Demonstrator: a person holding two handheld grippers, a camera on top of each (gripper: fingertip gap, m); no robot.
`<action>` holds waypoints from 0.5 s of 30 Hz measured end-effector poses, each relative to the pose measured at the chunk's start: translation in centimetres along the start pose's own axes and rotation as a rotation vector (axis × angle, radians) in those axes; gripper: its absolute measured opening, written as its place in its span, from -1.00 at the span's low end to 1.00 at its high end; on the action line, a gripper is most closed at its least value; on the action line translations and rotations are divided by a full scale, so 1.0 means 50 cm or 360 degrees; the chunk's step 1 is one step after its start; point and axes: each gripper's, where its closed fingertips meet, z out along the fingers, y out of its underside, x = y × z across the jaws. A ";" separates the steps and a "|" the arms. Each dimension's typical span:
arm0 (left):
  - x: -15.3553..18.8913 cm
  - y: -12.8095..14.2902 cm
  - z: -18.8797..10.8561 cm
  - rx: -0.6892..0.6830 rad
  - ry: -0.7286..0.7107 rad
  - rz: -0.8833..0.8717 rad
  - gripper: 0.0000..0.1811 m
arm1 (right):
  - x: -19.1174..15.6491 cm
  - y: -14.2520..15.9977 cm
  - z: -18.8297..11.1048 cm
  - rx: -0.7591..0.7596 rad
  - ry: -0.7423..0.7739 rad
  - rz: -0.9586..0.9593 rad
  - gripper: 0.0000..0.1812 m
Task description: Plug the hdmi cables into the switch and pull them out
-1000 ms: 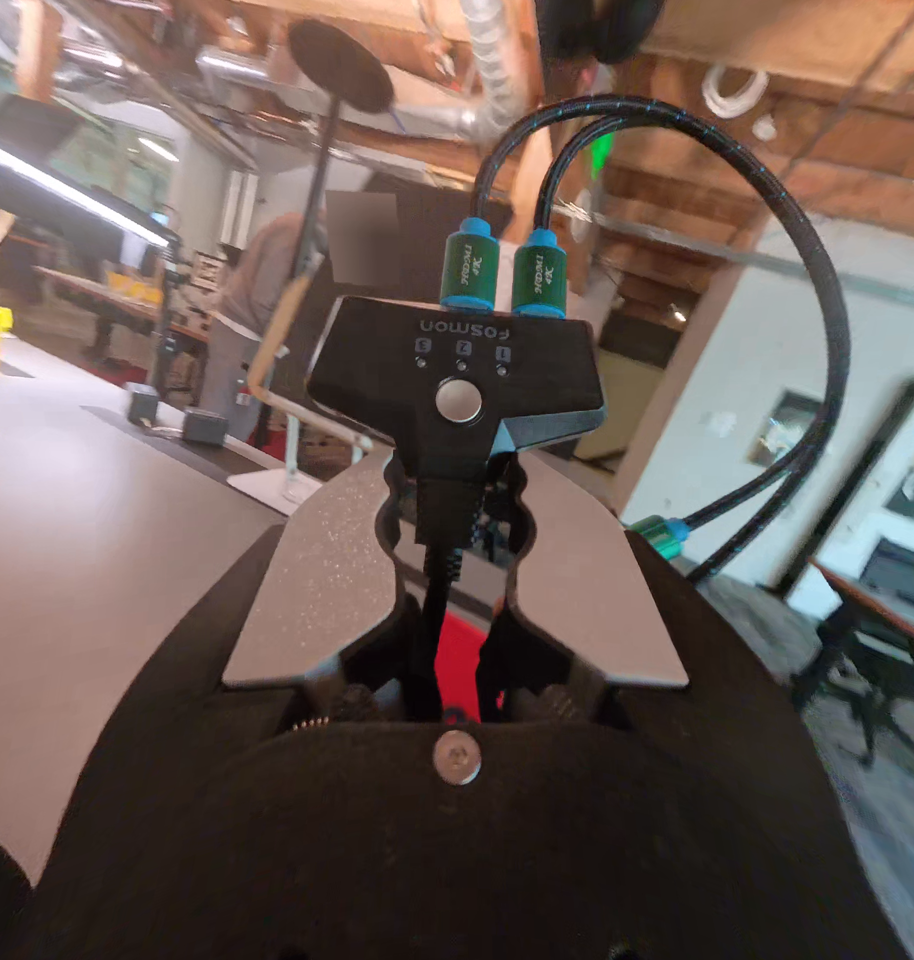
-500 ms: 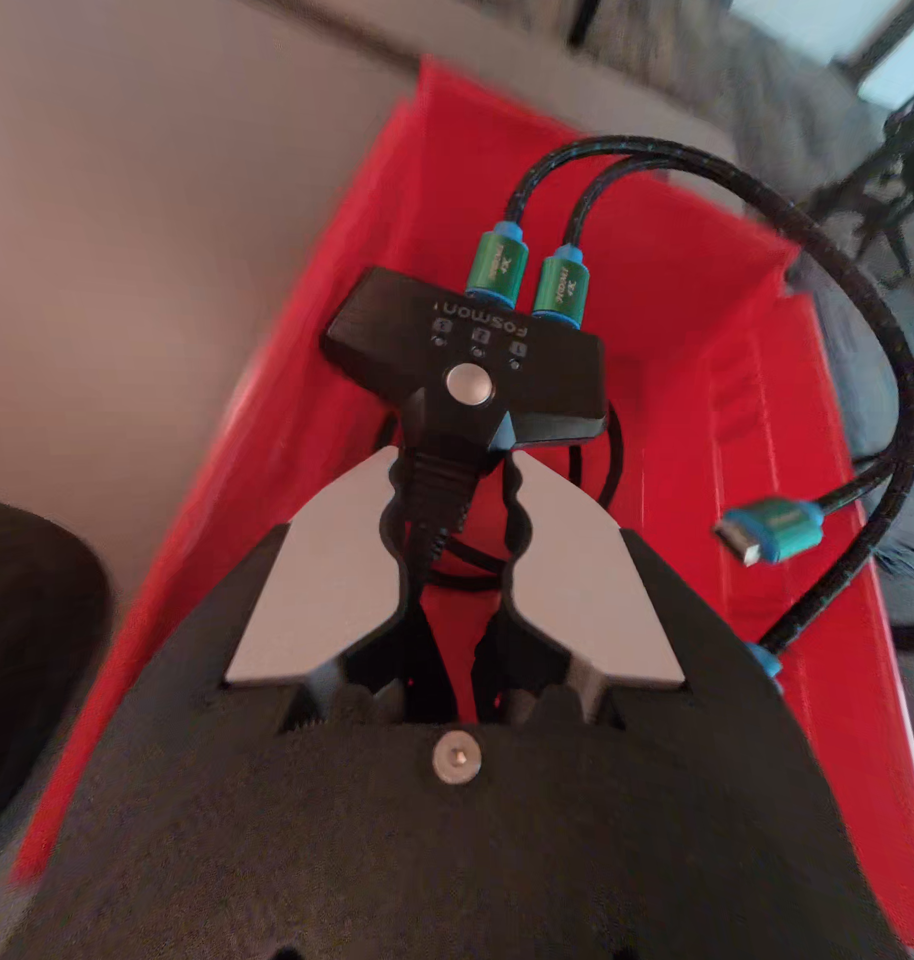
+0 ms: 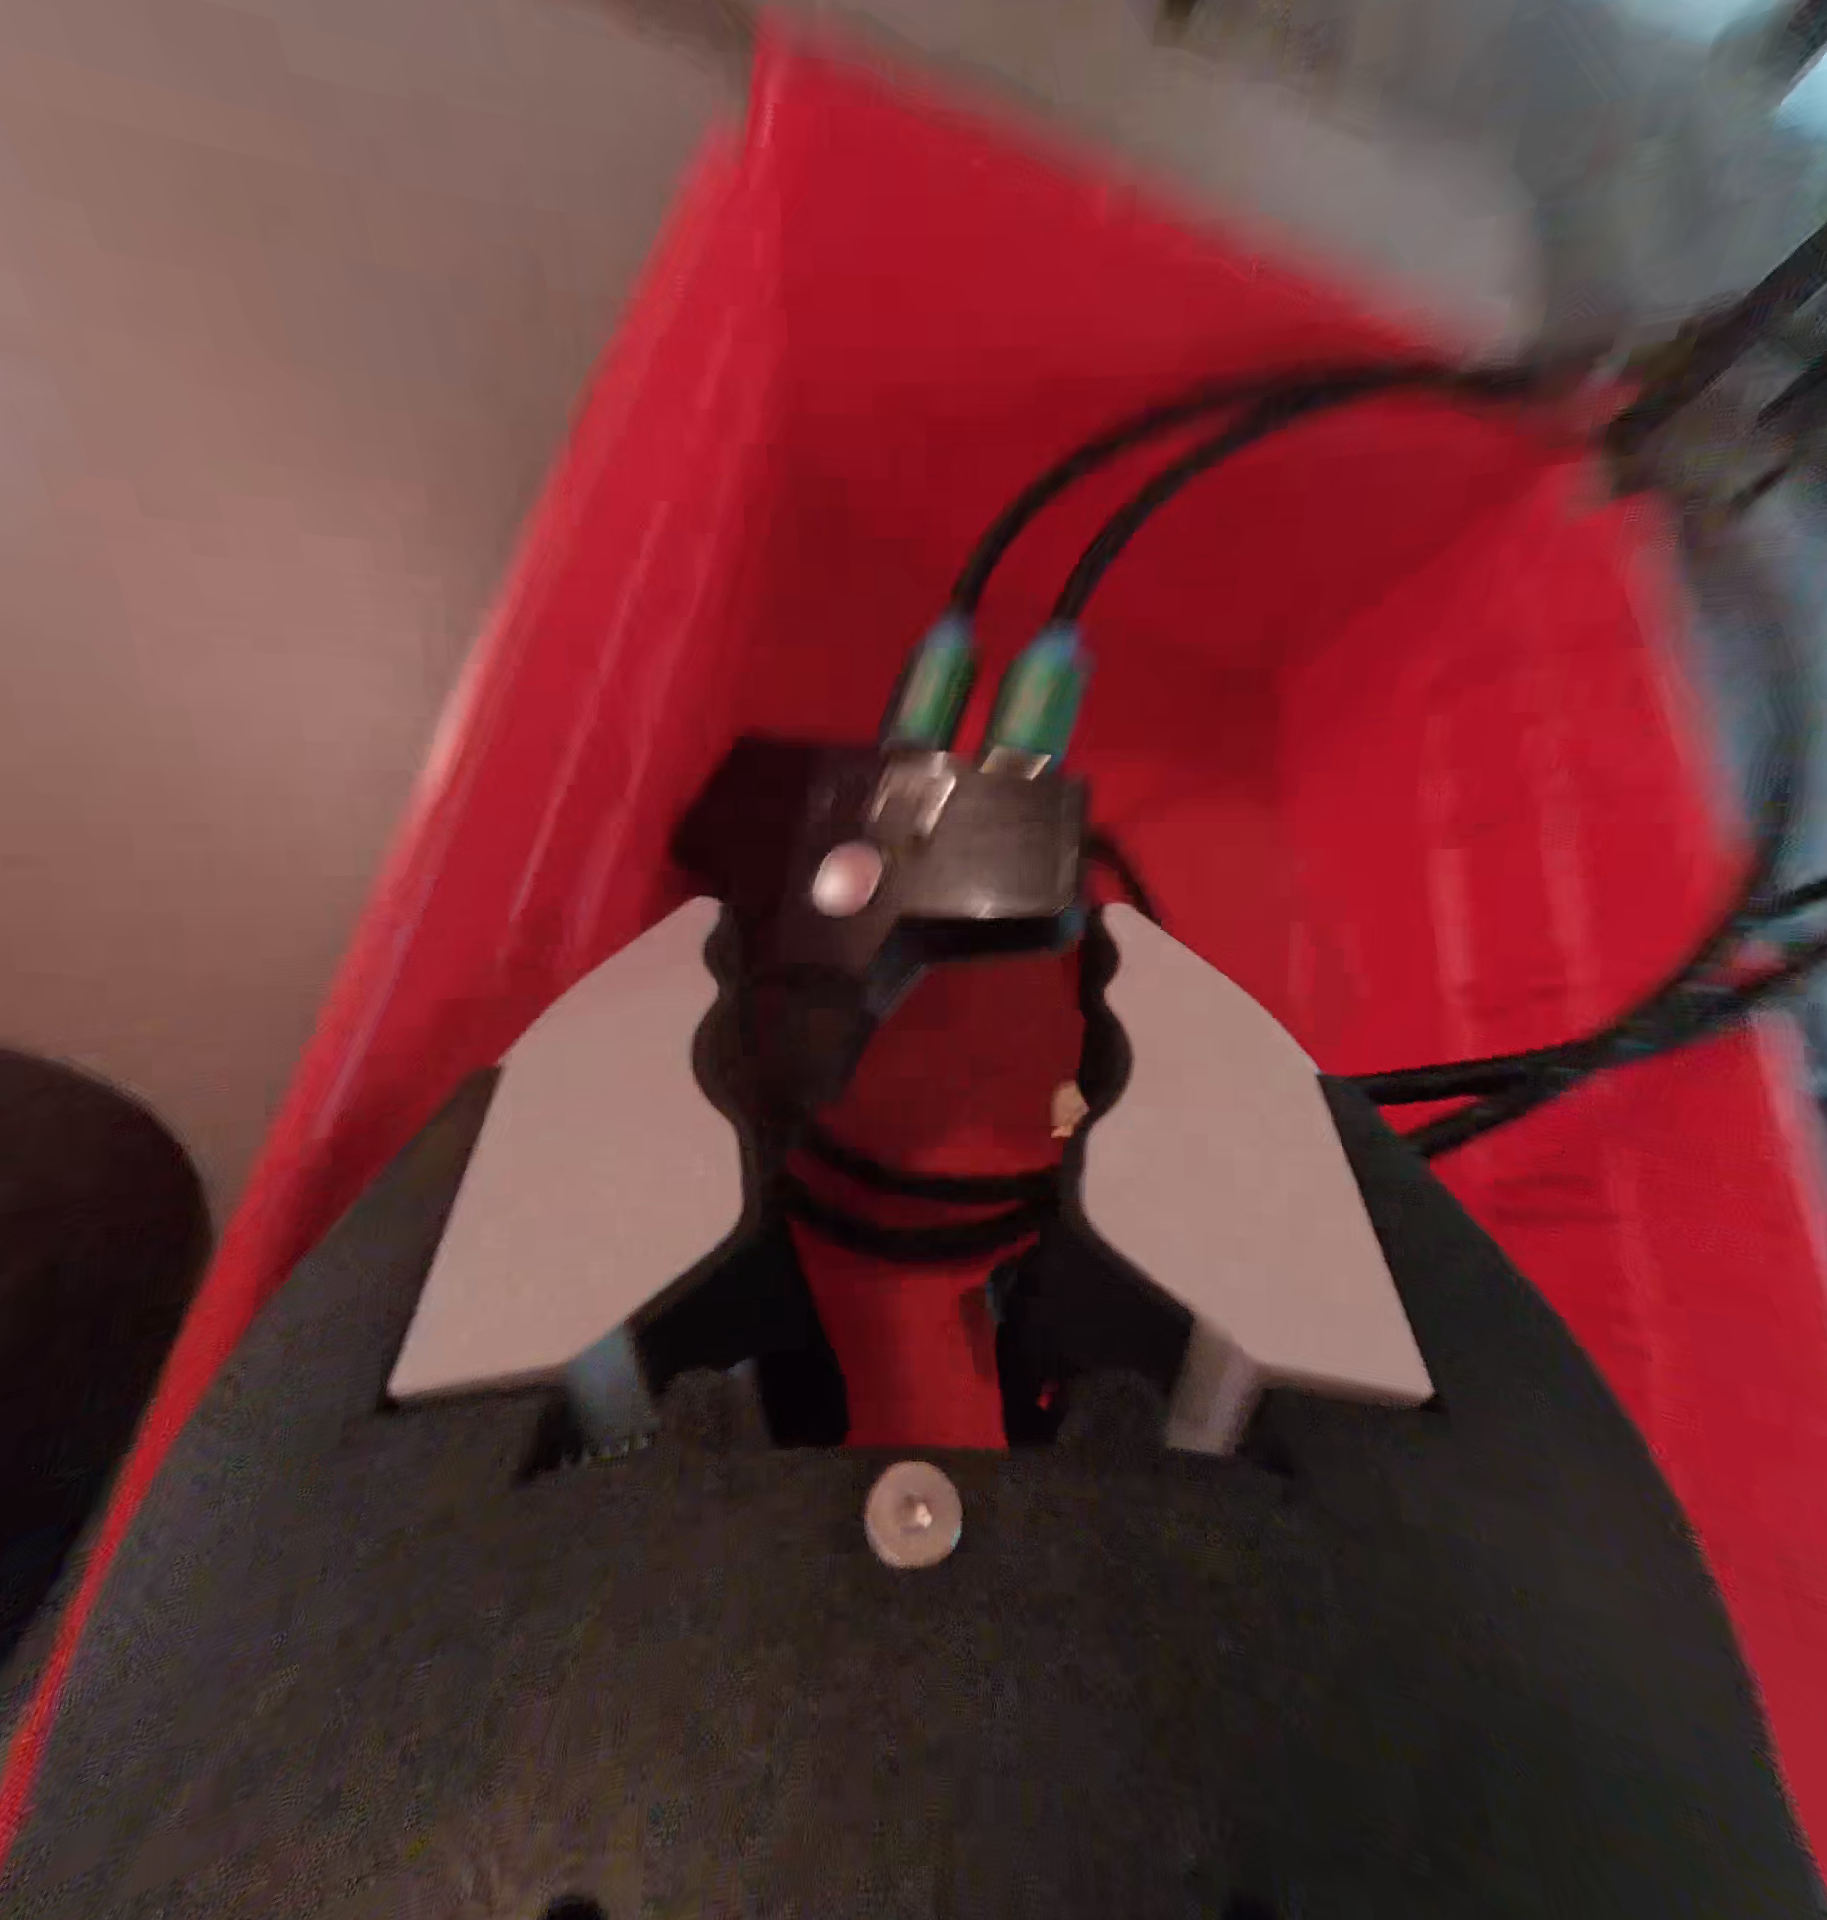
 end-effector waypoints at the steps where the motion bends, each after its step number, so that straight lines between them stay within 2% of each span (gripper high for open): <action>1: 0.000 0.001 0.000 -0.0004 -0.0002 -0.0001 -0.70 | 0.017 -0.038 -0.032 0.0247 0.0079 0.0061 -0.25; 3: 0.000 0.002 0.001 -0.0010 0.0001 -0.0004 -0.70 | 0.048 -0.111 -0.124 0.0759 0.0230 0.0146 -0.12; 5: 0.000 0.002 0.002 -0.0007 0.0001 -0.0005 -0.70 | 0.060 -0.183 -0.259 0.1384 0.0384 0.0197 0.03; 7: 0.000 0.002 0.003 -0.0002 -0.0004 0.0002 -0.70 | 0.023 -0.228 -0.420 0.2103 0.0440 0.0211 0.03; 9: 0.000 0.003 0.005 -0.0005 -0.0018 0.0014 -0.68 | -0.058 -0.230 -0.537 0.2631 0.0445 0.0092 0.00; 10: 0.001 0.003 0.007 -0.0003 -0.0026 0.0023 -0.65 | -0.109 -0.227 -0.568 0.2804 0.0442 -0.0031 0.00; 11: 0.002 0.002 0.010 0.0011 -0.0039 0.0034 -0.60 | -0.158 -0.226 -0.575 0.2859 0.0410 -0.0150 0.00; 13: 0.008 -0.008 0.015 0.0070 -0.0057 0.0076 -0.40 | -0.229 -0.226 -0.550 0.2855 0.0343 -0.0222 0.06; 15: 0.026 -0.017 0.022 0.0055 -0.0028 0.0119 -0.29 | -0.283 -0.219 -0.500 0.2823 0.0198 -0.0151 0.09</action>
